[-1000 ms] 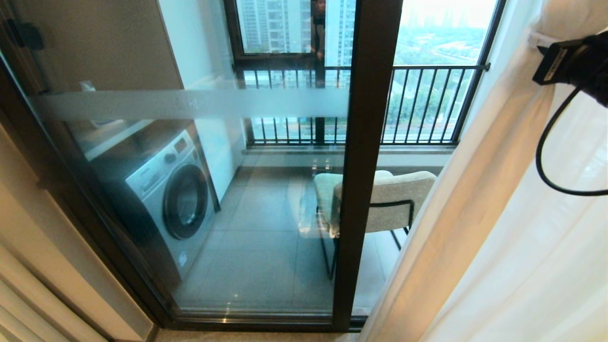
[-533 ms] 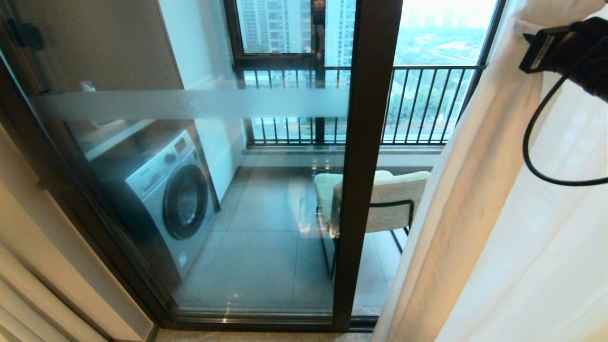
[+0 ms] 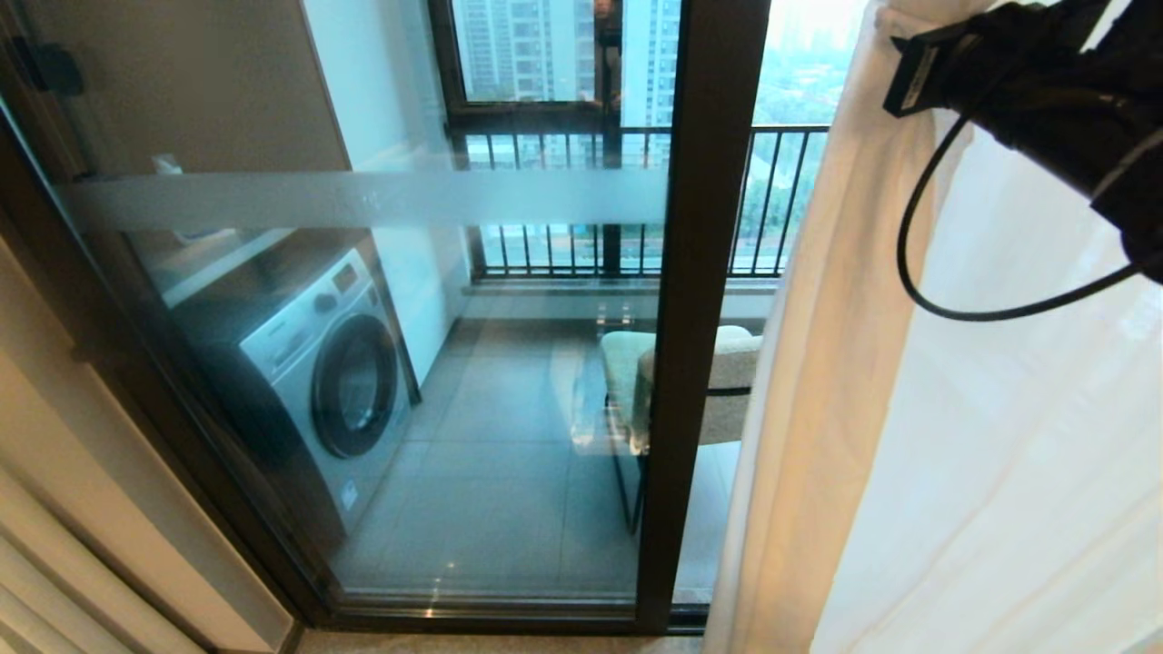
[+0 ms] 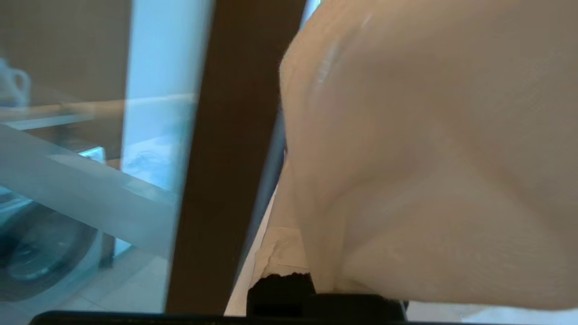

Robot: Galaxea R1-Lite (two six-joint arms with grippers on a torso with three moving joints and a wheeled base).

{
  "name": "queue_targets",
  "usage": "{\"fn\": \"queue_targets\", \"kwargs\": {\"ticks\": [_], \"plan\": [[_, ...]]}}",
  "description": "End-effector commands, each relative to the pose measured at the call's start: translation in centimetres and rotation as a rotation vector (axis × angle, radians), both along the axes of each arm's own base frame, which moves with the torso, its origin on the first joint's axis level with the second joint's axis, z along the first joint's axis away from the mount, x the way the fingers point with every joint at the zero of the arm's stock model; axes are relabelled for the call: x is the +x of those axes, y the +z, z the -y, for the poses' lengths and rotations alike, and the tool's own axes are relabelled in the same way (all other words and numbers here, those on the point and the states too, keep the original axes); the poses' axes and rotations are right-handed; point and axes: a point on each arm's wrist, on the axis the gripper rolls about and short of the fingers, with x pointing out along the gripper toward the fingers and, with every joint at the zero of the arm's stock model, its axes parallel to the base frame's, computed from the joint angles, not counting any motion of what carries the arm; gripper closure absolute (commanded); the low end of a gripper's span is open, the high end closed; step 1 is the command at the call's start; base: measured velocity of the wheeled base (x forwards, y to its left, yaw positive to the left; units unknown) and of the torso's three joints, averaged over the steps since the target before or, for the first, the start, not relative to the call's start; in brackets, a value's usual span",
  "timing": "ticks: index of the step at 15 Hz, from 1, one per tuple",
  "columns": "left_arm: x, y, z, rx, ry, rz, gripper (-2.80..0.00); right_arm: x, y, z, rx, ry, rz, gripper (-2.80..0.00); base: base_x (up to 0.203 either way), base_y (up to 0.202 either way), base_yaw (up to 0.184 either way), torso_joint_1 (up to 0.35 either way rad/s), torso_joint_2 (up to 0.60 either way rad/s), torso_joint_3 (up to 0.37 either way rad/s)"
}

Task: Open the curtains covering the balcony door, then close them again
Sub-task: Close the inner curtains on both sides

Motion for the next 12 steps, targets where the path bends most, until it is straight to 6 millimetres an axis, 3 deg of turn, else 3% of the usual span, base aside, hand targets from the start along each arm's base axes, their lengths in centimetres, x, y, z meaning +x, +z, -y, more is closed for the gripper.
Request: {"fn": "queue_targets", "kwargs": {"ticks": [1, 8, 12], "plan": [[0.0, 0.0, 0.0, 0.000, 0.000, 0.000, 0.00, 2.3, -1.5, -3.5, -0.027, 0.067, -0.016, 0.00, 0.000, 0.000, 0.000, 0.000, 0.00, 0.000], [0.0, 0.0, 0.0, 0.000, 0.000, 0.000, 0.00, 4.6, -5.1, -12.7, -0.096, 0.228, -0.035, 0.00, 0.000, 0.000, 0.000, 0.000, 0.00, 0.000], [0.0, 0.0, 0.0, -0.001, 0.000, 0.000, 0.00, 5.3, -6.2, -16.1, -0.097, 0.285, -0.029, 0.00, 0.000, 0.000, 0.000, 0.000, 0.00, 0.000]]}}
